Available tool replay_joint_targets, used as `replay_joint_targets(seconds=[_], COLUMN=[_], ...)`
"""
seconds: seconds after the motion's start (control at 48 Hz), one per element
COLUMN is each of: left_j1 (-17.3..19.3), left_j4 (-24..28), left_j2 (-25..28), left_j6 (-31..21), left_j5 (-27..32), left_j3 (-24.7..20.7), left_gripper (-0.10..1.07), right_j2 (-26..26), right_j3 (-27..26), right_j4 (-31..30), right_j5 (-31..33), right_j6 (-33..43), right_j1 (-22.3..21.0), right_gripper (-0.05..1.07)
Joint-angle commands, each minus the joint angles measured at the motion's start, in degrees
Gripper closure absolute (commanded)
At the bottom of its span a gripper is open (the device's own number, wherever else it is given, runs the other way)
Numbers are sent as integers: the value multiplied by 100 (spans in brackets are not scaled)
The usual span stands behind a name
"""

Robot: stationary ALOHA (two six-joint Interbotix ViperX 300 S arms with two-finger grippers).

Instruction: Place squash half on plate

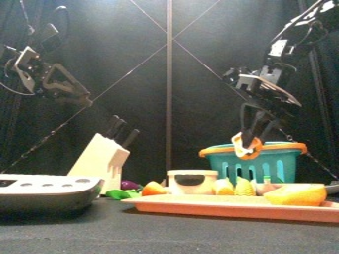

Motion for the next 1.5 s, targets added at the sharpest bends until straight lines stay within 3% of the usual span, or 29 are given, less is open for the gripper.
replay_joint_targets(seconds=[0.0,0.167,0.438,0.688,0.875,1.479], left_j1=[-18,-18,-18,-18,-9,-9], left_j4=[-9,-9,-9,-9,-9,-9], left_j2=[9,9,9,9,18,18], left_j6=[-9,-9,-9,-9,-9,-9], left_j5=[-35,-26,-35,-35,-26,-35], left_j3=[-62,-62,-53,-53,-53,-35], left_gripper=[11,11,11,11,11,11], right_j2=[352,1002,1890,2549,2874,3305], right_j3=[-387,-835,-1591,-2215,-2496,-2654], right_j4=[-448,-703,-844,-756,-721,-554], right_j5=[141,571,2153,2435,3076,3111], right_j6=[9,9,-158,-413,-431,-431], right_j1=[387,791,1380,1679,1802,1811], right_gripper=[44,44,44,43,43,43])
